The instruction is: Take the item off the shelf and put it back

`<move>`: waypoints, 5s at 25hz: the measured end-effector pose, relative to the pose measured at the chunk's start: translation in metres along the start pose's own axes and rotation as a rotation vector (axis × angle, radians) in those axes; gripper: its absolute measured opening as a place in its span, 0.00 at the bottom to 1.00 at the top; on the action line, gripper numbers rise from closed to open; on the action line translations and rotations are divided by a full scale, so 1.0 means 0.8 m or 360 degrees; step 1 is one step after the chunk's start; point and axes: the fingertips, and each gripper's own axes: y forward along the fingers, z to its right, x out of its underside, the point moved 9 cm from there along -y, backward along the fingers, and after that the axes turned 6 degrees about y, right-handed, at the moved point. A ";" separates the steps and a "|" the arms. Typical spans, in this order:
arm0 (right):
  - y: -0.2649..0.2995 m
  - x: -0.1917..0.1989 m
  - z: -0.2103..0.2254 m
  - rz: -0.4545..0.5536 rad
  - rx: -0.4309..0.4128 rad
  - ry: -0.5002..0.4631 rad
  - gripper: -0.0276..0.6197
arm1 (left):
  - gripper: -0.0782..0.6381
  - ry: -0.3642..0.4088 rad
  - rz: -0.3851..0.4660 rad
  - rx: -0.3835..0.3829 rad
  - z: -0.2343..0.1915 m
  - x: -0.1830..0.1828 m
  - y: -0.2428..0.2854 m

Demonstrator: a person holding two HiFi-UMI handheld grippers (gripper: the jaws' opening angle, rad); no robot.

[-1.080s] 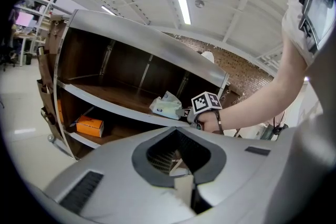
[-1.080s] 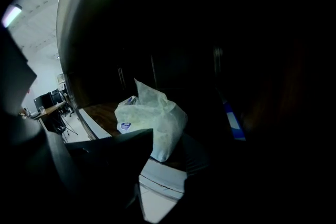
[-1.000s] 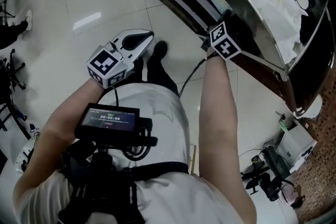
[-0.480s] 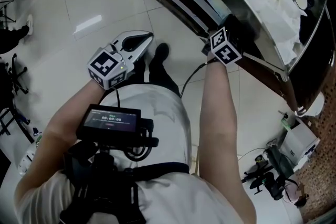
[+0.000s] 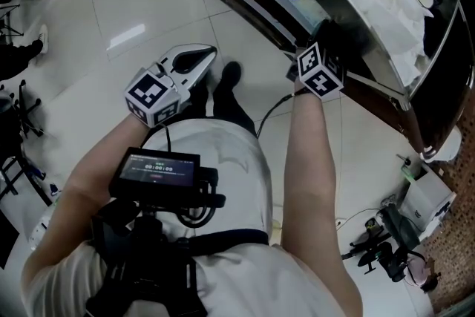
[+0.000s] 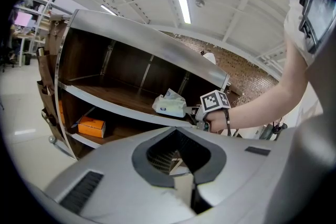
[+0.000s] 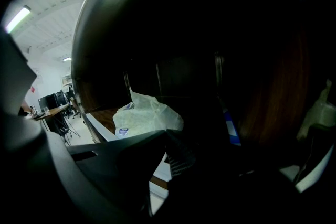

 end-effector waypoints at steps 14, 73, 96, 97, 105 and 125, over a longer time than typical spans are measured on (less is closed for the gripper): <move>-0.066 0.001 -0.040 -0.0035 -0.0274 -0.0069 0.05 | 0.12 0.0023 0.0095 -0.0109 -0.011 -0.022 -0.034; -0.201 -0.163 -0.260 0.0378 -0.1136 -0.0077 0.05 | 0.12 0.0332 0.0413 -0.0153 -0.021 -0.173 -0.157; -0.202 -0.160 -0.256 0.0369 -0.1121 -0.0076 0.05 | 0.12 0.0287 0.0467 -0.0121 -0.018 -0.172 -0.155; -0.201 -0.159 -0.256 0.0366 -0.1120 -0.0075 0.05 | 0.12 0.0287 0.0465 -0.0123 -0.017 -0.171 -0.154; -0.194 -0.140 -0.255 0.0298 -0.1100 -0.0110 0.05 | 0.12 0.0238 0.0393 -0.0152 -0.020 -0.152 -0.156; -0.123 -0.035 -0.217 -0.0067 -0.0933 -0.0095 0.05 | 0.12 0.0110 0.0249 -0.0183 -0.025 -0.080 -0.126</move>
